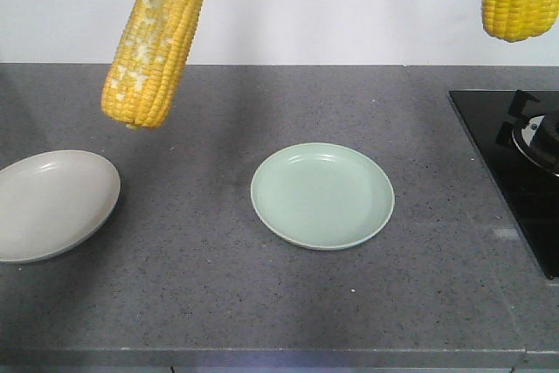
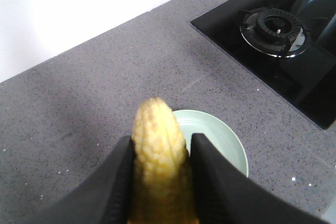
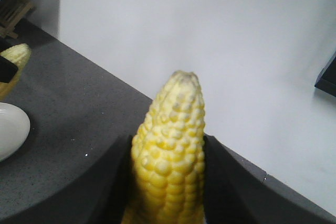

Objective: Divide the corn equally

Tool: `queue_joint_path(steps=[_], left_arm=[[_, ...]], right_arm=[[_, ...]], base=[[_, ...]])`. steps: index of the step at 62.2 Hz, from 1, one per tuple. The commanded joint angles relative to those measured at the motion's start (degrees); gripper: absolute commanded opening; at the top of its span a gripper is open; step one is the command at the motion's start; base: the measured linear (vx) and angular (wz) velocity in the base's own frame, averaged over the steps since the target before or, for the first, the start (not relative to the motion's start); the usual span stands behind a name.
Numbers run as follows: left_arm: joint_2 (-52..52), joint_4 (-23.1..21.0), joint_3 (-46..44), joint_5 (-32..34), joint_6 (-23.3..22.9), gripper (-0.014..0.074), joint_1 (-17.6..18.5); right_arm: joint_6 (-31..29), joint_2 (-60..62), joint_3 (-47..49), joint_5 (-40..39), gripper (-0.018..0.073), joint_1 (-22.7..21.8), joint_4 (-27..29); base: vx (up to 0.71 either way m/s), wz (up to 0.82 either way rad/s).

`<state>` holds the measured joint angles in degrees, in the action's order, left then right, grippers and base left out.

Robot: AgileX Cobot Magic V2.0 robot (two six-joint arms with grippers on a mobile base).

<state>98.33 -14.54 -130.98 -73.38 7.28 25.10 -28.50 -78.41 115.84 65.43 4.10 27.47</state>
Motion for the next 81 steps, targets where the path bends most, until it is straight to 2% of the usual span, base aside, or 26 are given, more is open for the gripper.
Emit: queue_joint_path(steps=[1,81], left_arm=[[-2.7,-1.3,-1.2,1.7,-0.3,-0.0006,0.2],[-2.7,-1.3,-1.2,1.7,-0.3,-0.0006,0.2]], right_arm=[[-0.1,1.2,1.2,-3.8,-0.0001,-0.2,1.3],[-0.1,1.2,1.2,-3.8,-0.0001,-0.2,1.3]], base=[[0.07,-0.01],[0.05,-0.01]])
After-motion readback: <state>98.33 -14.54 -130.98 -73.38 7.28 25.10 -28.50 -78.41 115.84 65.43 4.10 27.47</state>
